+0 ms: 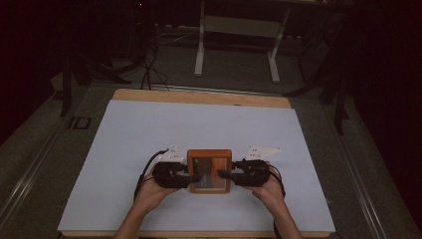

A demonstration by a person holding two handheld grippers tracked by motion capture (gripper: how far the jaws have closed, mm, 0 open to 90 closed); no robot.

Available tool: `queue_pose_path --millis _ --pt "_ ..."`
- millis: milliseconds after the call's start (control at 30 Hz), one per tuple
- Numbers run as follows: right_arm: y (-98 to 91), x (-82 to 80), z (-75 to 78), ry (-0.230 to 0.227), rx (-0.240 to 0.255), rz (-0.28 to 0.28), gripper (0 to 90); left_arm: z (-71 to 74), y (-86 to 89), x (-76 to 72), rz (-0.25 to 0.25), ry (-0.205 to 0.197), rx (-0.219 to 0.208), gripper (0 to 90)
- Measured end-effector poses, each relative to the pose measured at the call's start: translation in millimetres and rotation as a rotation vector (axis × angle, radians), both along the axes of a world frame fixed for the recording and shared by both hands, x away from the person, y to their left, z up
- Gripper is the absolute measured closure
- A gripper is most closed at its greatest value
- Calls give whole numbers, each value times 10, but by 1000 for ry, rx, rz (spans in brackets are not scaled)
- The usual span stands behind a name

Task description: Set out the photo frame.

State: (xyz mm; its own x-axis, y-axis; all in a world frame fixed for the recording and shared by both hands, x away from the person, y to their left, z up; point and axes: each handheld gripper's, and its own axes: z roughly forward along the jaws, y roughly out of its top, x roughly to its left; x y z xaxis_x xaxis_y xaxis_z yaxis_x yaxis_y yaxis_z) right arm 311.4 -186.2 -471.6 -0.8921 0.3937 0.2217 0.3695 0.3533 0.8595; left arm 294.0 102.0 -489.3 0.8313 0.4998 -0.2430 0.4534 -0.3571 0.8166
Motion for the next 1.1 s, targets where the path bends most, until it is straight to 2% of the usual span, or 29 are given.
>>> queue_pose_path --millis 233,433,733,1100 --pt "36 15 -65 45 22 5 602 -16 45 -16 10 18 2 570" --pt "43 27 -114 70 23 8 601 -45 49 -13 13 36 6 570" --pt "1 64 -194 123 46 7 603 -67 39 1 27 46 -14 568" --pt "2 142 -233 157 67 -10 601 -95 -4 1 76 20 7 538"
